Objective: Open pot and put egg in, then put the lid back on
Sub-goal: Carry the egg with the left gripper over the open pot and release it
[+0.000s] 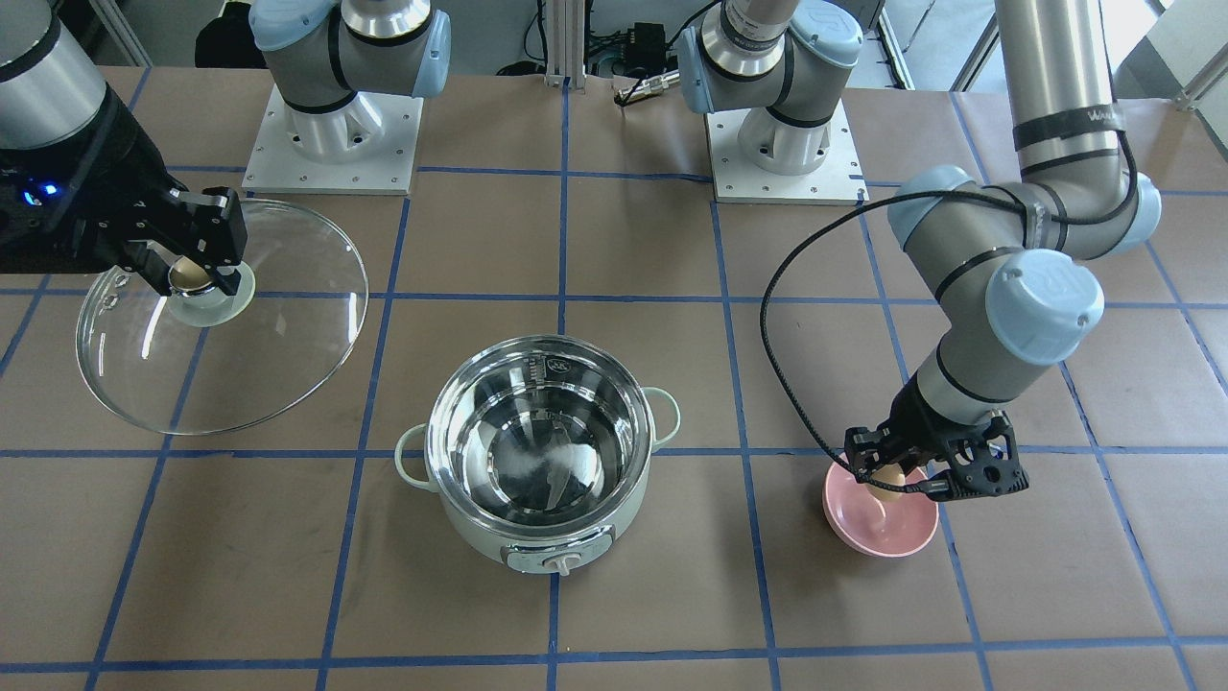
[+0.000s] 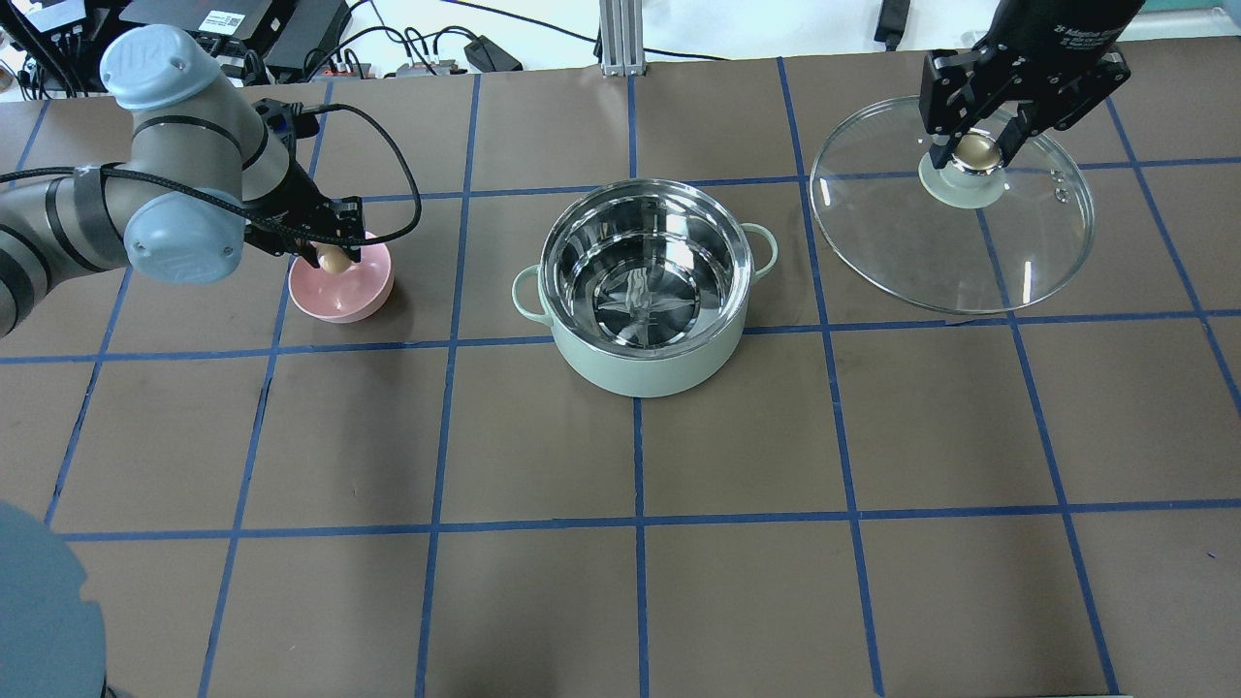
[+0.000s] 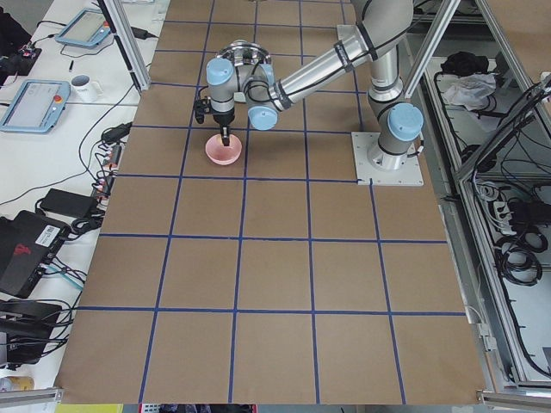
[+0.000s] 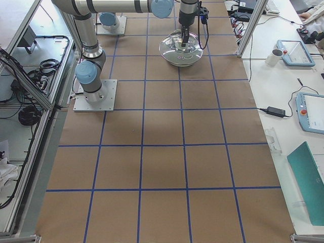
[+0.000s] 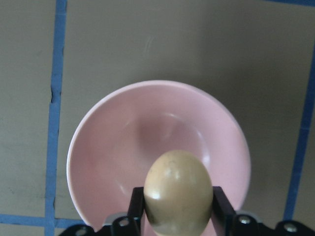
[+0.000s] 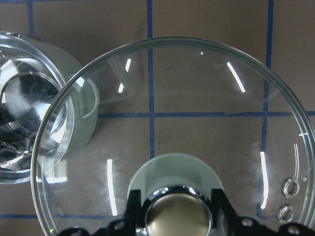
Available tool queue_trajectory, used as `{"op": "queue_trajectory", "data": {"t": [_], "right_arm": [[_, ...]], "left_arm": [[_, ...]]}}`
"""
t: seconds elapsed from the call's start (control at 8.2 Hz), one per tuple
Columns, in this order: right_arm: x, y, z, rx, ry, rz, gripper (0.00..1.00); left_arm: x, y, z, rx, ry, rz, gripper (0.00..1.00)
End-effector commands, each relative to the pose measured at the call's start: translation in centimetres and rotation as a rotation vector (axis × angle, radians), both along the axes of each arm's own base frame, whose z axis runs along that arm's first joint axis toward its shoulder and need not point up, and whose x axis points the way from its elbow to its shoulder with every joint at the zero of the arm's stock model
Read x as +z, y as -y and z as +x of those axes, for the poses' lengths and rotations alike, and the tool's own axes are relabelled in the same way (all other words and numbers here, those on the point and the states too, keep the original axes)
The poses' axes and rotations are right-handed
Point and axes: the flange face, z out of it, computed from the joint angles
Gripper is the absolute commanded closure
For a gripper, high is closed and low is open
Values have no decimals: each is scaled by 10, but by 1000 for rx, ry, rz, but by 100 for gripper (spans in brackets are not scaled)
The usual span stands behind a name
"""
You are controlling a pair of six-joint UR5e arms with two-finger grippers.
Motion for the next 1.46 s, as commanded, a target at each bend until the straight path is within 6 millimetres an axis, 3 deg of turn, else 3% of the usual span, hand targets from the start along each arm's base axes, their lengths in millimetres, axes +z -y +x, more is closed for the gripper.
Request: {"op": "queue_trajectory", "data": {"t": [0.0,0.24,0.49,0.61,0.73,0.98,1.22,1.34], "right_arm": [[-4,0,0,7,7,5,100],[-6,-2,-2,4,-3,23,100],[-6,-2,-4,1,-2,26,100],[-6,-2,-5,0,-5,26,100],[-6,-2,-5,1,-5,26,100],[-4,-3,-4,4,2,21,100],[-4,-3,-4,4,3,20,100],[-4,-3,-4,4,3,20,100]], "left_arm": [[65,-28,-66,-44,0,-67,100],[84,-33,-137,34,-29,-97,100],[87,-56,-221,67,-67,-83,100],[77,-71,-262,48,-71,-66,100],[60,-77,-287,33,-71,-49,100],[20,-78,-328,-15,-67,-60,100],[12,-80,-334,-21,-70,-46,100],[15,-80,-334,-21,-73,-49,76]]}}
